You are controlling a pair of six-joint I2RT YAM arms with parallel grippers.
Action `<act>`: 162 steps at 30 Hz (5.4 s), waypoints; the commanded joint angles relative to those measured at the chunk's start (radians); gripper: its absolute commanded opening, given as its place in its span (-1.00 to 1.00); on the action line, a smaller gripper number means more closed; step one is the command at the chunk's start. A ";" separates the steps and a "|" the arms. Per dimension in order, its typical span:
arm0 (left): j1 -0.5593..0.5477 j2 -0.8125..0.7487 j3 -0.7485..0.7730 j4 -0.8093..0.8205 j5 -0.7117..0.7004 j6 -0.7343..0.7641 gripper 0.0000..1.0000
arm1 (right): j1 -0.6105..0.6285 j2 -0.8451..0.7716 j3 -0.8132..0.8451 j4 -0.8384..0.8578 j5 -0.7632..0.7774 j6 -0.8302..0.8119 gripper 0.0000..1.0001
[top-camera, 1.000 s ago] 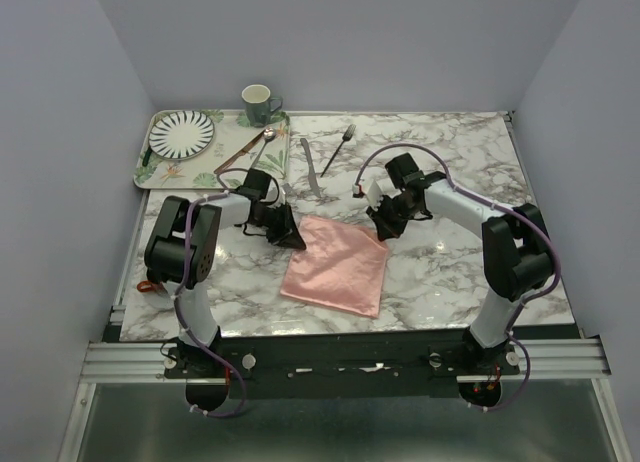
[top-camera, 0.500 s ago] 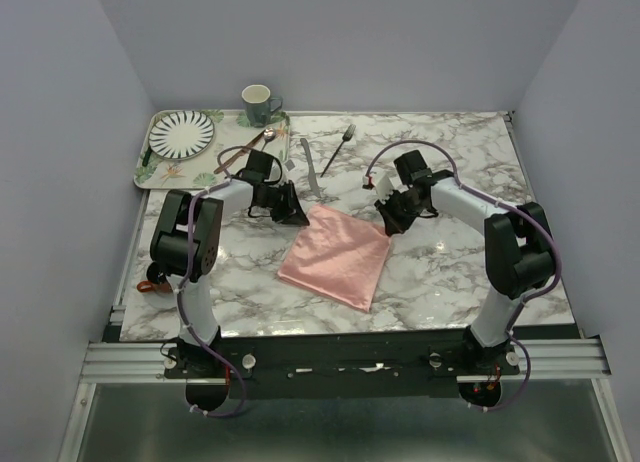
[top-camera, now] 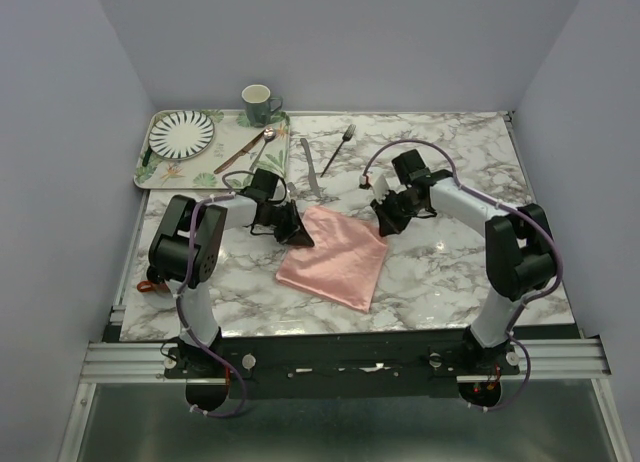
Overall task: Fold the napkin into a case and place the utensils inside
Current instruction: Fold the lower triangle-folded napkin at the center of the board, then smooth out the 2/3-rectangle-folded napkin at the center of the board.
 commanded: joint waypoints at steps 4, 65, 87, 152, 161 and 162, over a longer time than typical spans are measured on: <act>-0.002 0.095 -0.004 -0.006 -0.060 -0.026 -1.00 | 0.049 -0.107 -0.036 -0.007 -0.081 -0.112 -0.99; 0.152 0.017 -0.087 0.001 -0.086 0.063 -0.92 | 0.165 0.113 -0.039 0.043 0.219 -0.189 -0.99; 0.112 -0.201 -0.172 0.123 -0.016 -0.101 -0.87 | 0.125 0.129 0.147 -0.093 0.101 -0.137 -0.99; 0.021 -0.051 -0.154 0.091 -0.172 -0.056 -1.00 | 0.193 0.080 0.121 -0.118 0.027 -0.050 -0.99; 0.023 -0.042 -0.151 0.077 -0.186 -0.064 -1.00 | 0.214 0.092 0.026 -0.069 0.046 -0.066 -0.99; 0.024 -0.043 -0.149 0.077 -0.184 -0.063 -1.00 | 0.213 0.101 0.018 -0.053 0.066 -0.073 -0.99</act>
